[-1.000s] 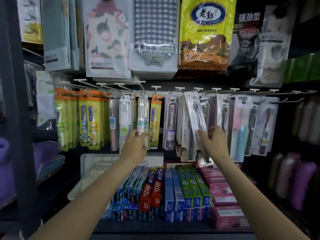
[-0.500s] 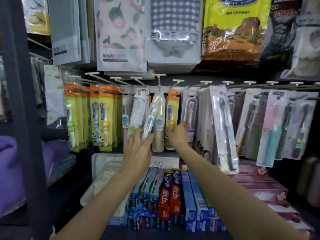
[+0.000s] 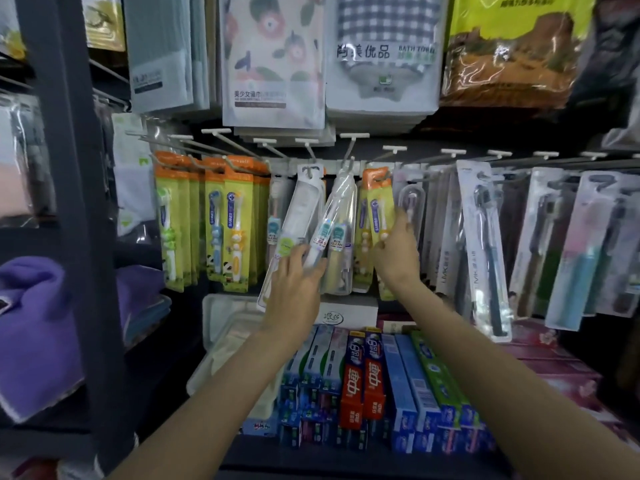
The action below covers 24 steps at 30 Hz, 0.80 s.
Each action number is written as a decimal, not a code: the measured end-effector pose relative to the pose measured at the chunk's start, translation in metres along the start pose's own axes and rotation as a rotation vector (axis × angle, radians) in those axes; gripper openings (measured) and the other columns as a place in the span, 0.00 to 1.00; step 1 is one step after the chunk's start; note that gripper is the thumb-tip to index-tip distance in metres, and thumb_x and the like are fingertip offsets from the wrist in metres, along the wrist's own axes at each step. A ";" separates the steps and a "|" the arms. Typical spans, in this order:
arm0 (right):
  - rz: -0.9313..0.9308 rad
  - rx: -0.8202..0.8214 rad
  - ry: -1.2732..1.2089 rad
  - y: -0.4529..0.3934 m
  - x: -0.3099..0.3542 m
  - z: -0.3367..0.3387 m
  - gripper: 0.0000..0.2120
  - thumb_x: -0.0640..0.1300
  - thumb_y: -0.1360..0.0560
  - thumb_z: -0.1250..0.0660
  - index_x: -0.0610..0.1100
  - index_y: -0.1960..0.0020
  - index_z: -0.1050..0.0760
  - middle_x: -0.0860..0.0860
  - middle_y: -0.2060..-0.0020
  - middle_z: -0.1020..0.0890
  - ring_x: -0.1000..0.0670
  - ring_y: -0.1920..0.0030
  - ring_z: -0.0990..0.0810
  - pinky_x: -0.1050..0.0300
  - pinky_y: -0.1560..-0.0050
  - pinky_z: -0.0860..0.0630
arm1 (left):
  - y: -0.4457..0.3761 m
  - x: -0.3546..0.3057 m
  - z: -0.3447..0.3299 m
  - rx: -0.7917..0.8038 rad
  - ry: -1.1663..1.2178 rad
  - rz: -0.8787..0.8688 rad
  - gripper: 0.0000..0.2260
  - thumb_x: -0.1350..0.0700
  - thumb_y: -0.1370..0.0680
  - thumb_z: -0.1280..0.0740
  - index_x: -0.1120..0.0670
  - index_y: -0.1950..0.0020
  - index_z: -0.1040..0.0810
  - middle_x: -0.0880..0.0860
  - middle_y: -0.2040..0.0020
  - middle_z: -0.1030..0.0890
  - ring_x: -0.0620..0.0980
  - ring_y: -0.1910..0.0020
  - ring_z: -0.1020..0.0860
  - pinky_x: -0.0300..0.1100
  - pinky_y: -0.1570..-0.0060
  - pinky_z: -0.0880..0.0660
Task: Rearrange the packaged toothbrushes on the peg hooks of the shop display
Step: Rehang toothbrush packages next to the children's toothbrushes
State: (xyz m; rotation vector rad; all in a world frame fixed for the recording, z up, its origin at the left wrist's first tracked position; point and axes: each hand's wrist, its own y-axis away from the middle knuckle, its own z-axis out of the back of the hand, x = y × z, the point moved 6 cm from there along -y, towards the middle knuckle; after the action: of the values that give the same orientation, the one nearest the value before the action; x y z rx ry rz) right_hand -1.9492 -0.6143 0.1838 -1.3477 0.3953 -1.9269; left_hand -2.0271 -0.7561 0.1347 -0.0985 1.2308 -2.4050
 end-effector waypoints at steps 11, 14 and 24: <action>0.062 0.389 0.824 0.008 0.030 0.036 0.23 0.39 0.24 0.39 0.40 0.31 0.40 0.38 0.30 0.37 0.38 0.39 0.27 0.49 0.51 0.30 | 0.004 -0.014 0.005 0.122 -0.083 0.092 0.29 0.70 0.25 0.41 0.53 0.26 0.40 0.58 0.26 0.48 0.58 0.29 0.45 0.48 0.32 0.44; 0.082 0.335 0.780 0.026 0.028 0.047 0.28 0.38 0.25 0.38 0.38 0.28 0.46 0.37 0.32 0.36 0.37 0.40 0.27 0.48 0.50 0.30 | 0.004 -0.017 0.005 0.147 -0.071 0.103 0.30 0.70 0.25 0.41 0.52 0.26 0.42 0.59 0.26 0.48 0.58 0.28 0.46 0.49 0.32 0.43; 0.527 0.270 0.260 0.086 0.076 0.030 0.30 0.38 0.27 0.36 0.47 0.28 0.44 0.46 0.40 0.28 0.47 0.58 0.25 0.53 0.66 0.28 | 0.022 0.001 0.033 0.027 0.146 0.037 0.20 0.67 0.25 0.39 0.57 0.33 0.29 0.58 0.30 0.36 0.56 0.37 0.30 0.50 0.41 0.28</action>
State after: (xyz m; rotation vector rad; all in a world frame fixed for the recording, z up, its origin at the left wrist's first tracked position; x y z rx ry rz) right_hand -1.9015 -0.7224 0.1940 -0.7271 0.5332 -1.6354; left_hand -2.0117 -0.7924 0.1370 0.1093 1.2513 -2.4324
